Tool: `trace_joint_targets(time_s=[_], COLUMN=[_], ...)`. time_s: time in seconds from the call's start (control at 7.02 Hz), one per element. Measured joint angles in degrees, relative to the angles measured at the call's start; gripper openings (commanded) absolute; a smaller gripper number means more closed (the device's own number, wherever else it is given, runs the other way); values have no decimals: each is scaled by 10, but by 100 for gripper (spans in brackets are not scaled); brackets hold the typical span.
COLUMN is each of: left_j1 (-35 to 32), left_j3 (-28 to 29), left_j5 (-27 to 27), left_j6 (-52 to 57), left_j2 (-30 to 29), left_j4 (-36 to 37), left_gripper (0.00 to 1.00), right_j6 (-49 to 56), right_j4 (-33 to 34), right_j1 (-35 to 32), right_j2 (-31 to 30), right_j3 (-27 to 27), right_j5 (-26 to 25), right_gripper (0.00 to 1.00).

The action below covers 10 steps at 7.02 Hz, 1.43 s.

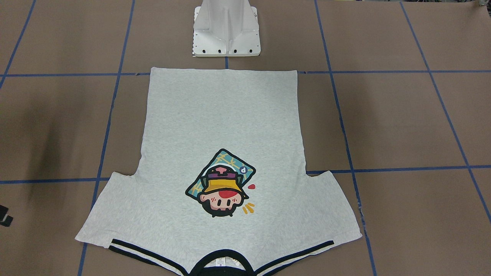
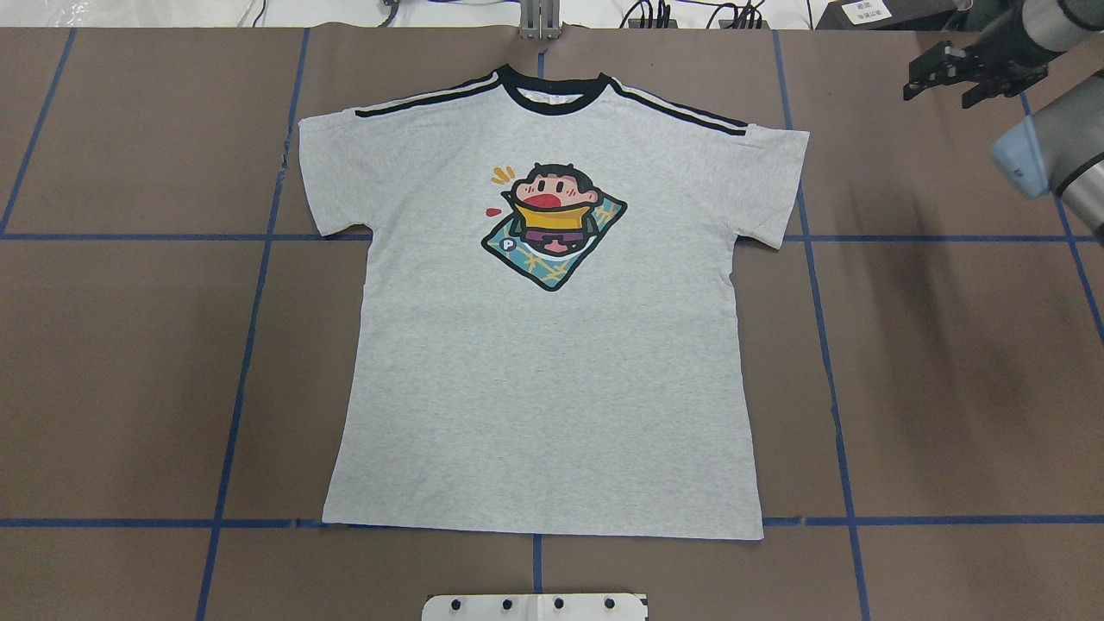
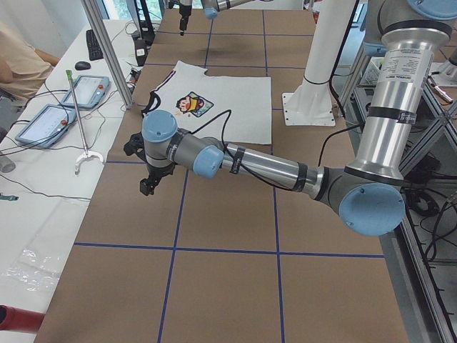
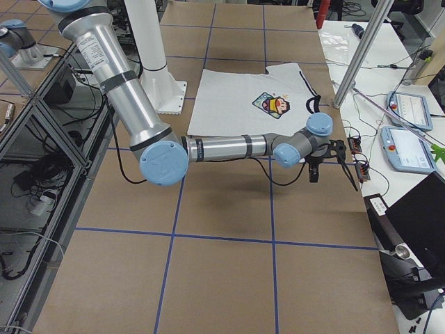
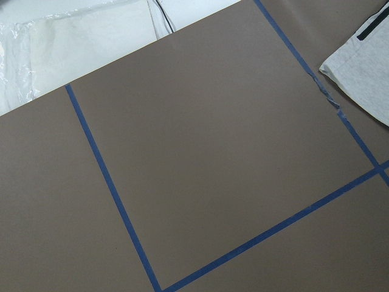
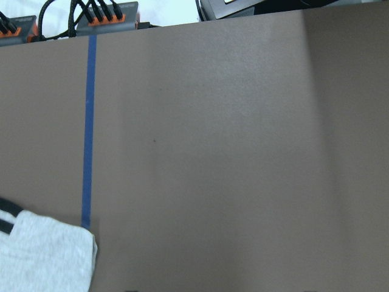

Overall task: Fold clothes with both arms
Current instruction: 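Move the right gripper over the T-shirt shoulder farthest from the robot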

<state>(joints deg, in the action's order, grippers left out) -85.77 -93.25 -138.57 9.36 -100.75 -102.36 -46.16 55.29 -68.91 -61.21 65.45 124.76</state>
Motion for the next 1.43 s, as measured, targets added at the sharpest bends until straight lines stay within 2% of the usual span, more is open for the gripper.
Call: trace_joint_targets(time_s=[0.29,0.57,0.71,0.86,1.0,1.14,1.28,1.43], left_j1=[7,8,8,8,8,8,8,8], left_j3=[7,13,20,29,33,34,34,34], left_j5=[0,0,0,0,-1,-1,-2,-4], left_j6=[0,0,0,-1,-1,-1,-1,-1], left_j2=[1,2,2,2,2,2,2,2], left_j4=[-1,-3,-13,-28,-37,-41,-42,-42], left_gripper=[100,100,100,100,100,100,100,100], right_j6=[-129,-208,-220,-225,-228,-228,-228,-229], right_j4=[-75,-142,-155,-160,-162,-162,-163,-163], right_j1=[71,120,131,137,139,142,147,151], right_j2=[30,50,55,58,61,63,66,67], right_j3=[-41,-101,-116,-121,-122,-122,-121,-119], right_j5=[-126,-219,-239,-246,-248,-248,-248,-248], right_gripper=[93,89,83,74,70,59,35,7])
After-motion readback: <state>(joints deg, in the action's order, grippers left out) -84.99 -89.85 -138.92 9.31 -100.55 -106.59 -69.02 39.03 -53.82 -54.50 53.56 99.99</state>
